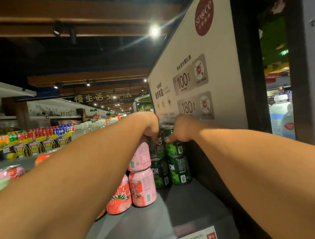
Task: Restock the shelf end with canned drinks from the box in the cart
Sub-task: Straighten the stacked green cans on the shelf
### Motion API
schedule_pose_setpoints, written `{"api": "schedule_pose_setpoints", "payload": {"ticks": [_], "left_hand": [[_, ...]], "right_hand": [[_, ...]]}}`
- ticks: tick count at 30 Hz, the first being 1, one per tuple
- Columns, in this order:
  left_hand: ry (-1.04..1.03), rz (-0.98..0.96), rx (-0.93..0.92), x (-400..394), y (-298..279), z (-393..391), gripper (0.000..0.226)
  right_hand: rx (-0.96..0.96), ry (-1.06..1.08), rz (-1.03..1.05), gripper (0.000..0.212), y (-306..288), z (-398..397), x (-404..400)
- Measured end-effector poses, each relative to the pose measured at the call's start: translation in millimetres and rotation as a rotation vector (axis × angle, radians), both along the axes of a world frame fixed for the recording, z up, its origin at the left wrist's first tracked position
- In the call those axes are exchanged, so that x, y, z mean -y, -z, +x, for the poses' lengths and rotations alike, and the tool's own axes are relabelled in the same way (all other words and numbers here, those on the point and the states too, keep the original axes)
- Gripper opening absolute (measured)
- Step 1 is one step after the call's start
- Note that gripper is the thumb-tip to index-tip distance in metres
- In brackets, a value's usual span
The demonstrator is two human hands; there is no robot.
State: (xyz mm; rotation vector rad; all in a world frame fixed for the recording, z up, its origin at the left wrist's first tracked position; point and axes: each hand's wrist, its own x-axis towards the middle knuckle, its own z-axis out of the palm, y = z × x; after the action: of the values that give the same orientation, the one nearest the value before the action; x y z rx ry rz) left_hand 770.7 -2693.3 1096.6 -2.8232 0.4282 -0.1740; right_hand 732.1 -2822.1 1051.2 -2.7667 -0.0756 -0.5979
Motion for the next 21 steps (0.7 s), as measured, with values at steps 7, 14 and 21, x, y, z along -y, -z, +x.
{"api": "schedule_pose_setpoints", "payload": {"ticks": [7, 14, 21], "left_hand": [[-0.042, -0.004, 0.005, 0, 2, -9, 0.037], [-0.013, 0.164, 0.160, 6, 11, -27, 0.057], [-0.031, 0.090, 0.199, 1, 12, -41, 0.044]], "right_hand": [[0.010, -0.036, 0.011, 0.037, 4, -7, 2], [0.008, -0.047, 0.056, 0.044, 9, -14, -2], [0.082, 0.085, 0.042, 0.065, 4, -39, -11]]}}
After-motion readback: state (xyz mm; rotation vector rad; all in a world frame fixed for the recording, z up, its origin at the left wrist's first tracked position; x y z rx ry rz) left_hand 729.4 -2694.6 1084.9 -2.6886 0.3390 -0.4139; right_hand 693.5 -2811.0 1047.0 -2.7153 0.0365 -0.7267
